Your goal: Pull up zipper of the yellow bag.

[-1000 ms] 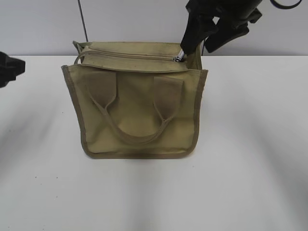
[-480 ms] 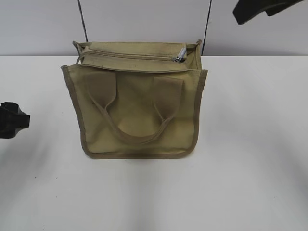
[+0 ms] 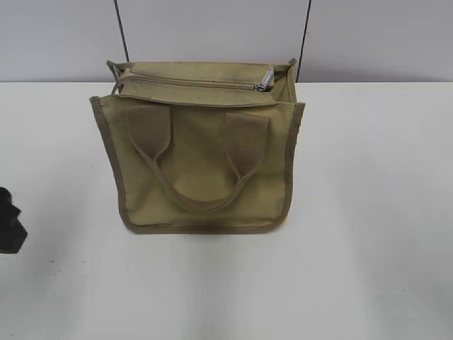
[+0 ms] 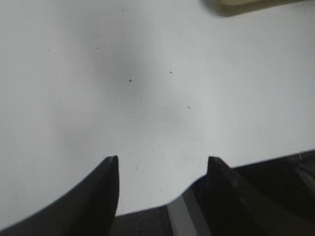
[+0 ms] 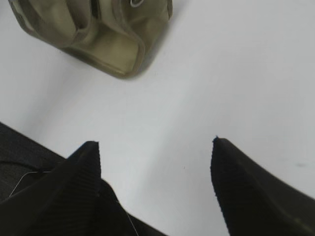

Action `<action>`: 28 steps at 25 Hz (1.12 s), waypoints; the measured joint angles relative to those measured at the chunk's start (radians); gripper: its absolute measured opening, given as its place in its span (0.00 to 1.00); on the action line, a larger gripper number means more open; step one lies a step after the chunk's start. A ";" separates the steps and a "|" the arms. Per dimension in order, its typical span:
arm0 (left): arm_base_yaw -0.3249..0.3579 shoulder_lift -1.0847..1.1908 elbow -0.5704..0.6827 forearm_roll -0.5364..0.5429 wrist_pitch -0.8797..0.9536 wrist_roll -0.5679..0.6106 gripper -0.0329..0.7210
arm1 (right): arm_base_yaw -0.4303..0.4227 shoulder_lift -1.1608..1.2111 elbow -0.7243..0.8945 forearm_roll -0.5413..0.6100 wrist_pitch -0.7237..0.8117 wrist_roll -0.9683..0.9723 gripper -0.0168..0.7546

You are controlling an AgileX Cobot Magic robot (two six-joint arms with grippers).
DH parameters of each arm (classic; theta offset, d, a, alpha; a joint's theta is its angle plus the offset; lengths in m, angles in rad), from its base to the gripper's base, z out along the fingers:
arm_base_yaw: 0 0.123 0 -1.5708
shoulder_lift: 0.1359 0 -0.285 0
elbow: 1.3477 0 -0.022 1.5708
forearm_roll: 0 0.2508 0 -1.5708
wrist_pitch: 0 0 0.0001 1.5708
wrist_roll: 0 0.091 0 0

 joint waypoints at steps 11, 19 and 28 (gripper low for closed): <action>-0.001 -0.739 0.052 -0.024 0.217 0.026 0.76 | 0.000 -0.509 0.332 -0.041 0.213 0.115 0.79; -0.003 -1.065 0.154 -0.024 0.238 0.102 0.75 | 0.000 -0.605 0.381 -0.102 0.239 0.167 0.79; -0.003 -1.077 0.167 -0.024 0.207 0.109 0.73 | 0.000 -0.605 0.425 -0.111 0.122 0.151 0.79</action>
